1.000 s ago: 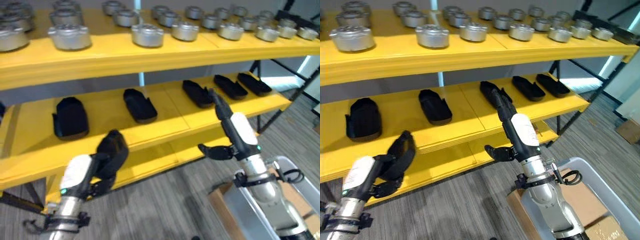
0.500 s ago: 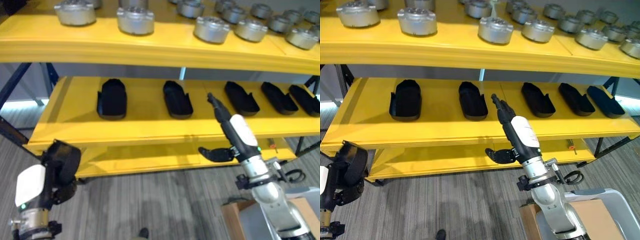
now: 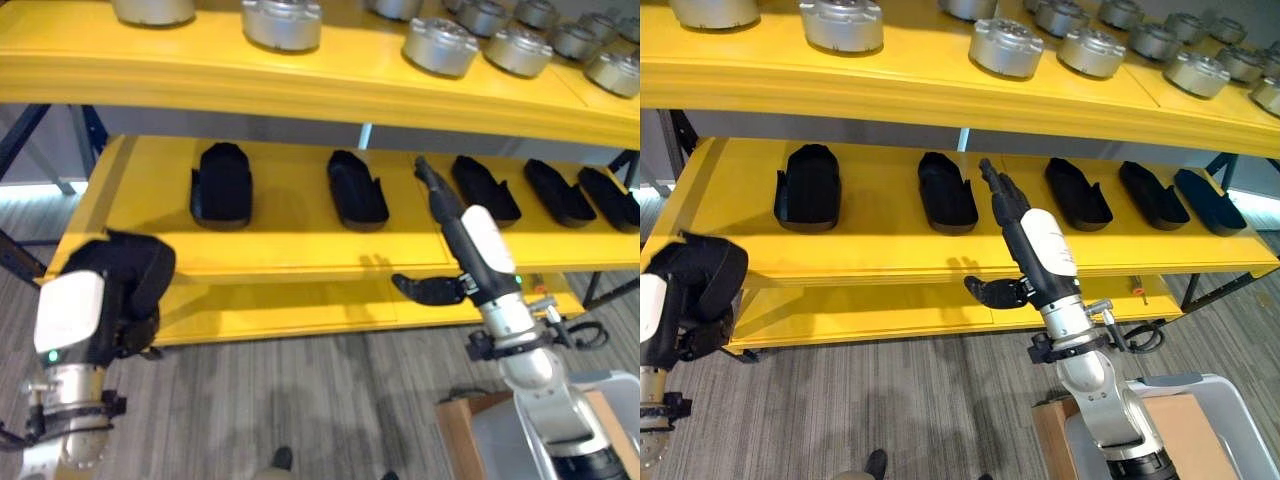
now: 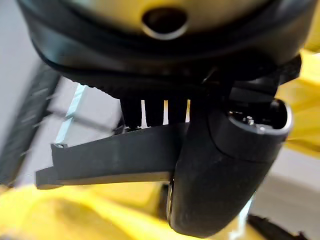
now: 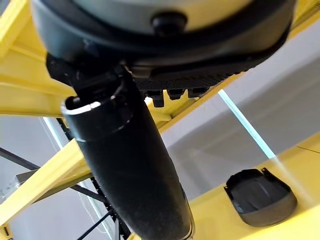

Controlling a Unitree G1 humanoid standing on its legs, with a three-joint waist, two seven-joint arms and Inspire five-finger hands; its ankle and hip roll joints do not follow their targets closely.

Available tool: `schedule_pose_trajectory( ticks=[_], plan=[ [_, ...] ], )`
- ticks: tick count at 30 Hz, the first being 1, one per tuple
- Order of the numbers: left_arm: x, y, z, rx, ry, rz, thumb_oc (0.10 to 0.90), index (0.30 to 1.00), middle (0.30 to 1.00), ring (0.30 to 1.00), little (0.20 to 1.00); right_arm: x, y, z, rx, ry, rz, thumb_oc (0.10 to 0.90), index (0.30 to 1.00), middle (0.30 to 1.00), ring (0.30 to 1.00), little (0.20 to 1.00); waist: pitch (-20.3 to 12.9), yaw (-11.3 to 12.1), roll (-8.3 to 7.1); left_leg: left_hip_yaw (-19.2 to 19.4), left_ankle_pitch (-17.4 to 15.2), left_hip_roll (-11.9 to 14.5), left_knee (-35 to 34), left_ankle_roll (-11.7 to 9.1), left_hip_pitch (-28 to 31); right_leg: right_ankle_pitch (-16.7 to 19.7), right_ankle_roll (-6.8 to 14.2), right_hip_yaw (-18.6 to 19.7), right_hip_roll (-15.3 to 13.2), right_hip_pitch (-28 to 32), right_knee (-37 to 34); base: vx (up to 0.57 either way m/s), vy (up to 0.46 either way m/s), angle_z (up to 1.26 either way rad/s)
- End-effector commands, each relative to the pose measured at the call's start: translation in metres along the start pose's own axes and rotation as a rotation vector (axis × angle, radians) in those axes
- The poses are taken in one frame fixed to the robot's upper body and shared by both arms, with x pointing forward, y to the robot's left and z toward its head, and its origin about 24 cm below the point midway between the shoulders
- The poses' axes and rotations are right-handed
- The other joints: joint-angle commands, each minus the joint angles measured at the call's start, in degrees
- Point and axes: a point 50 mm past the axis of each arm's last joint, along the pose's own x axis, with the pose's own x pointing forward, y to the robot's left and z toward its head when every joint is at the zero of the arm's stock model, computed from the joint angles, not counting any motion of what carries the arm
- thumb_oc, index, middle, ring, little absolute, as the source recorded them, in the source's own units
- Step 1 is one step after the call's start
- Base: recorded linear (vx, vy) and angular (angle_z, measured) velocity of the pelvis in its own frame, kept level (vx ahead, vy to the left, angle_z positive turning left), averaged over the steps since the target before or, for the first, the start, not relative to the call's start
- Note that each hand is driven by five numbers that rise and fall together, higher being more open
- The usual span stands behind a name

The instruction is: Move parts from the plastic box to the shelf.

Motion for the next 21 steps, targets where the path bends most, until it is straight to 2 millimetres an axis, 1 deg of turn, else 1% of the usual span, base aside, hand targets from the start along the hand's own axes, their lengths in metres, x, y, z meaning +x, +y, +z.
schedule_pose_trajectory(
  ticks=[1,2,3,4,5,6,7,8,9,10,11,12,14,15,16,17,18,20,21],
  plan=[
    [0.027,0.051,0.032,0.069,-0.238,0.304,0.400,0.300,0.300,0.300,0.300,0.023,-0.015,0.018,-0.028,-0.147,-0.111,0.900,1.000,1.000,1.000,1.000,-4.8,-0.3,2.15,3.0,-4.5,-2.9,-1.3,4.5,2.7,12.5,5.6,4.7,-4.1,-5.1,0.0,0.01,0.117,-0.15],
    [0.031,0.055,0.035,0.081,-0.259,0.324,0.400,0.300,0.300,0.300,0.300,0.024,-0.012,0.019,-0.022,-0.149,-0.099,0.900,1.000,1.000,1.000,1.000,-4.7,-0.7,2.11,3.4,-4.6,-3.2,-1.3,4.9,3.3,12.8,5.5,5.1,-4.7,-5.4,1.0,0.03,0.119,-0.15],
    [0.033,0.058,0.036,0.091,-0.264,0.343,0.400,0.300,0.300,0.300,0.300,0.024,-0.010,0.019,-0.018,-0.148,-0.094,0.900,1.000,1.000,1.000,1.000,-4.4,-0.7,2.42,3.6,-5.1,-3.0,-1.3,5.1,4.0,12.2,5.4,5.8,-4.6,-5.7,2.4,0.00,0.168,-0.18],
    [0.034,0.062,0.038,0.095,-0.272,0.358,0.400,0.300,0.300,0.300,0.300,0.024,-0.009,0.019,-0.015,-0.146,-0.089,0.900,1.000,1.000,1.000,1.000,-4.1,-1.0,2.45,3.9,-4.9,-3.2,-1.3,5.3,4.4,12.3,5.2,6.5,-5.1,-6.3,3.9,0.03,0.119,-0.10],
    [0.036,0.064,0.038,0.099,-0.277,0.370,0.400,0.300,0.300,0.300,0.300,0.023,-0.007,0.018,-0.012,-0.142,-0.084,0.900,1.000,1.000,1.000,1.000,-3.9,-1.3,2.69,3.9,-5.2,-2.9,-1.3,5.3,4.9,12.2,5.2,7.5,-5.0,-6.6,5.0,0.00,0.109,-0.15],
    [0.039,0.068,0.041,0.104,-0.292,0.393,0.400,0.300,0.300,0.300,0.300,0.024,-0.006,0.019,-0.011,-0.144,-0.079,0.900,1.000,1.000,1.000,1.000,-3.5,-2.2,2.90,3.7,-5.0,-2.7,-1.3,5.4,5.3,12.4,4.9,9.8,-4.4,-7.2,6.4,-0.01,0.089,-0.09],
    [0.042,0.070,0.042,0.103,-0.296,0.406,0.400,0.300,0.300,0.300,0.300,0.024,-0.006,0.019,-0.011,-0.144,-0.077,0.900,1.000,1.000,1.000,1.000,-3.1,-3.1,3.06,3.4,-4.9,-2.4,-1.3,5.5,5.5,11.6,4.4,12.7,-3.2,-8.2,7.4,-0.04,0.088,-0.07],
    [0.044,0.071,0.042,0.108,-0.299,0.414,0.400,0.300,0.300,0.300,0.300,0.023,-0.005,0.019,-0.010,-0.140,-0.073,0.900,1.000,1.000,1.000,1.000,-3.0,-3.7,3.33,3.2,-4.7,-2.1,-1.3,5.7,5.6,9.3,3.4,15.2,-1.2,-9.2,8.7,-0.03,0.081,0.19],
    [0.045,0.072,0.043,0.107,-0.300,0.418,0.400,0.300,0.300,0.300,0.300,0.022,-0.005,0.017,-0.009,-0.133,-0.067,0.900,1.000,1.000,1.000,1.000,-2.9,-4.2,3.55,3.3,-4.6,-1.9,-1.3,5.8,5.7,6.6,2.4,16.9,1.3,-10.0,9.8,-0.02,0.072,0.19],
    [0.048,0.073,0.044,0.106,-0.304,0.427,0.400,0.300,0.300,0.300,0.300,0.021,-0.006,0.016,-0.006,-0.129,-0.067,0.900,1.000,1.000,1.000,1.000,-3.0,-4.5,3.66,3.5,-4.4,-1.8,-1.3,5.9,5.6,3.5,1.1,17.4,4.0,-10.7,11.2,-0.04,0.061,0.07],
    [0.050,0.075,0.044,0.109,-0.304,0.435,0.400,0.300,0.300,0.300,0.300,0.018,-0.007,0.014,-0.003,-0.118,-0.065,0.900,1.000,1.000,1.000,1.000,-3.0,-4.9,3.60,3.8,-3.9,-1.9,-1.3,5.9,5.2,1.6,0.1,16.8,5.9,-11.3,12.0,-0.02,0.037,-0.11],
    [0.052,0.078,0.048,0.107,-0.323,0.450,0.400,0.300,0.300,0.300,0.300,0.014,-0.007,0.013,0.001,-0.108,-0.065,0.900,1.000,1.000,1.000,1.000,-3.2,-5.1,3.49,3.9,-3.9,-2.1,-1.3,5.9,5.0,0.0,-0.7,15.2,7.7,-11.4,13.1,-0.01,0.024,-0.07],
    [0.054,0.077,0.051,0.100,-0.324,0.452,0.400,0.300,0.300,0.300,0.300,0.007,-0.008,0.008,0.006,-0.078,-0.058,0.900,1.000,1.000,1.000,1.000,-4.0,-6.0,3.38,3.2,-4.0,-2.4,-1.3,5.6,4.9,-2.5,-1.6,13.3,10.6,-11.1,13.8,0.06,-0.015,0.10],
    [0.056,0.077,0.052,0.099,-0.327,0.455,0.400,0.300,0.300,0.300,0.300,0.004,-0.008,0.006,0.008,-0.067,-0.055,0.900,1.000,1.000,1.000,1.000,-4.3,-6.6,3.16,2.7,-3.8,-2.5,-1.3,5.3,4.7,-3.1,-1.8,13.3,12.2,-10.9,13.3,0.04,-0.035,0.37],
    [0.056,0.077,0.052,0.099,-0.327,0.456,0.400,0.300,0.300,0.300,0.300,0.004,-0.009,0.005,0.008,-0.067,-0.056,0.900,1.000,1.000,1.000,1.000,-4.4,-6.6,3.11,2.7,-3.5,-2.6,-1.3,5.3,4.5,-2.7,-2.0,13.1,12.2,-11.0,13.1,0.00,-0.049,0.71],
    [0.060,0.077,0.054,0.093,-0.328,0.469,0.400,0.300,0.300,0.300,0.300,0.002,-0.009,0.004,0.011,-0.058,-0.053,0.900,1.000,1.000,1.000,1.000,-5.0,-7.6,2.87,2.3,-2.8,-2.7,-1.3,4.6,3.9,-3.3,-2.6,14.2,14.9,-11.1,11.3,-0.01,-0.046,0.60],
    [0.061,0.077,0.054,0.090,-0.325,0.480,0.400,0.300,0.300,0.300,0.300,0.000,-0.011,0.003,0.007,-0.053,-0.058,0.900,1.000,1.000,1.000,1.000,-5.2,-8.3,2.97,2.0,-2.6,-2.5,-1.3,4.1,3.6,-3.6,-2.7,16.1,16.5,-11.2,10.1,0.00,-0.048,0.50],
    [0.062,0.074,0.054,0.083,-0.314,0.477,0.400,0.300,0.300,0.300,0.300,-0.002,-0.014,0.002,-0.005,-0.052,-0.063,0.900,1.000,1.000,1.000,1.000,-5.3,-9.2,3.06,1.6,-2.2,-2.2,-1.3,3.7,2.9,-3.5,-3.0,20.0,17.7,-11.6,8.9,-0.01,-0.035,0.29],
    [0.062,0.072,0.054,0.081,-0.312,0.471,0.400,0.300,0.300,0.300,0.300,-0.004,-0.016,0.001,-0.012,-0.049,-0.069,0.900,1.000,1.000,1.000,1.000,-5.6,-9.2,3.09,1.7,-2.2,-2.3,-1.3,3.6,2.7,-3.4,-3.0,20.6,17.5,-11.0,7.9,0.01,-0.057,0.31]
  ],
)
